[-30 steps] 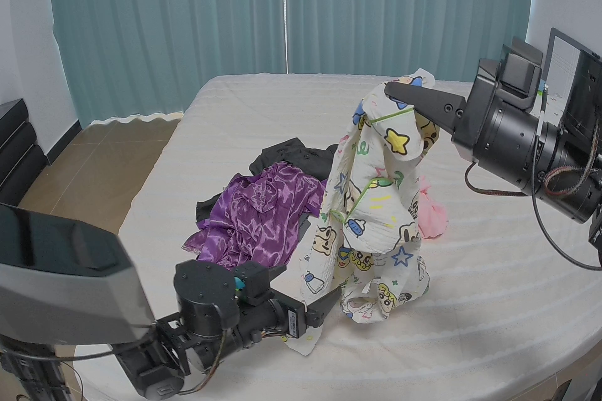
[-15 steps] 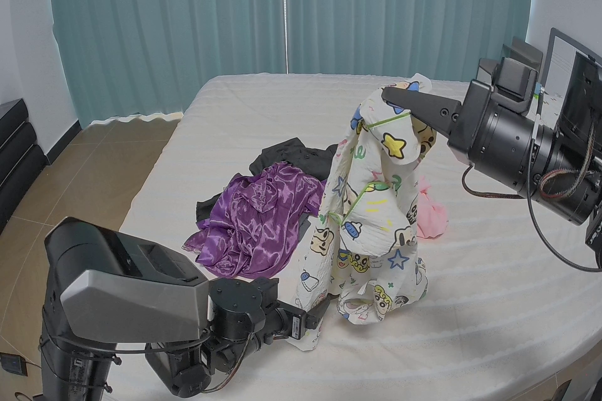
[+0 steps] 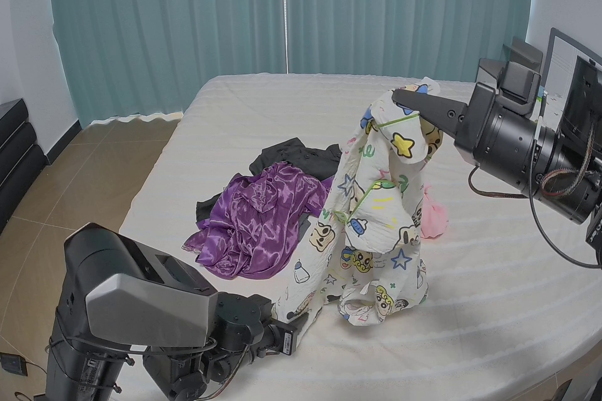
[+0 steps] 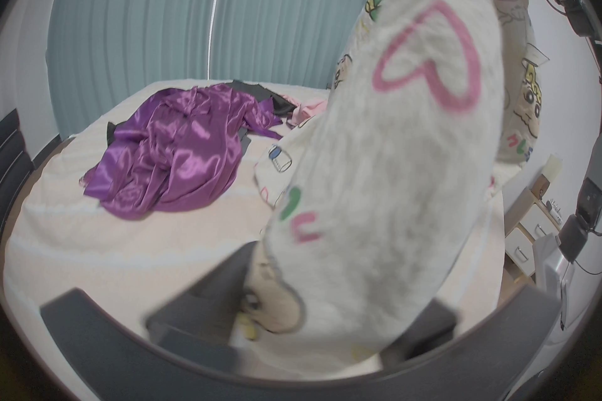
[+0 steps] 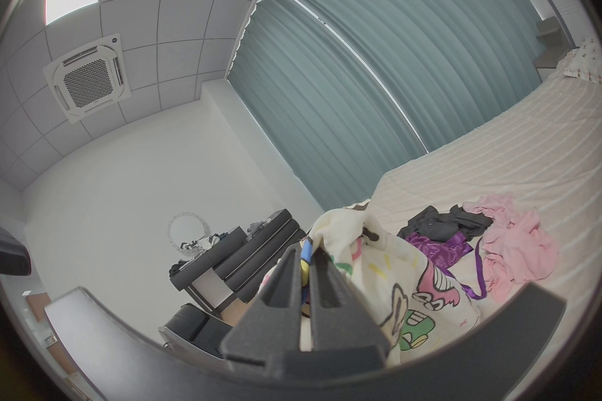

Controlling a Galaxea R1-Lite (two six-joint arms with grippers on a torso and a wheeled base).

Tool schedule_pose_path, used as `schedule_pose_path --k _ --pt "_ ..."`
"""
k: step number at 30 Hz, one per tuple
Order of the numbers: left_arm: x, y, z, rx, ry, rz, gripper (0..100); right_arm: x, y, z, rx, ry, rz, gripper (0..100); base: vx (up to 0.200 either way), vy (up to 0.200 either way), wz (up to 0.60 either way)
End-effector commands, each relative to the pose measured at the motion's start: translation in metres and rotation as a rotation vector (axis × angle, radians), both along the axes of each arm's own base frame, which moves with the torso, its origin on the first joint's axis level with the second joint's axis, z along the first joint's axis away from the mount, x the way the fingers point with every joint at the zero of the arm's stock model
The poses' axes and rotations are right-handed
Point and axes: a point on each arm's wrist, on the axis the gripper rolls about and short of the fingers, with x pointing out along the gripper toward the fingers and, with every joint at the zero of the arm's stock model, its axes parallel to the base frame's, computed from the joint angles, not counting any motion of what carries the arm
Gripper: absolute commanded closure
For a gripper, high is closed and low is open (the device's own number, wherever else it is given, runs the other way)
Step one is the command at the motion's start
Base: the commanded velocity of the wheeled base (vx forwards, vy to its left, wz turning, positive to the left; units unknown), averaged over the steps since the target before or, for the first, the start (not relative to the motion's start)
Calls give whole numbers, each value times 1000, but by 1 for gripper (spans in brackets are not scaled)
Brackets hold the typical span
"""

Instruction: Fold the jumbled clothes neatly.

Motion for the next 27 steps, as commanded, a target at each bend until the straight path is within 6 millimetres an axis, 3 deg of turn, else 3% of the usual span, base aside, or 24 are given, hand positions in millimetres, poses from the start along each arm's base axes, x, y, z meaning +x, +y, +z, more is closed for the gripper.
schedule_pose_path --k 1,5,8,14,15,18,20,24,25,27 --pt "-9 9 9 -11 13 14 100 3 -15 -6 -12 17 -52 100 0 0 0" --pt "-18 18 23 -38 22 27 100 10 -30 -17 -31 50 -118 100 0 0 0" --pt "-20 27 44 -76 -13 44 100 15 -46 -33 -54 102 -179 100 0 0 0" --pt "0 47 93 -201 -175 138 100 14 -60 -56 -57 203 -229 100 0 0 0" --pt "10 53 114 -254 -251 175 100 15 -65 -66 -69 240 -248 100 0 0 0" --pt "14 60 132 -293 -315 201 100 16 -68 -74 -80 267 -278 100 0 0 0" --pt "15 63 141 -312 -343 209 100 17 -69 -76 -80 276 -295 100 0 0 0" --pt "17 74 182 -350 -421 251 100 26 -71 -67 8 231 -387 100 0 0 0" --pt "17 74 182 -350 -421 251 100 26 -71 -67 8 231 -387 100 0 0 0" --pt "17 79 208 -357 -445 282 100 30 -71 -56 56 169 -417 100 0 0 0"
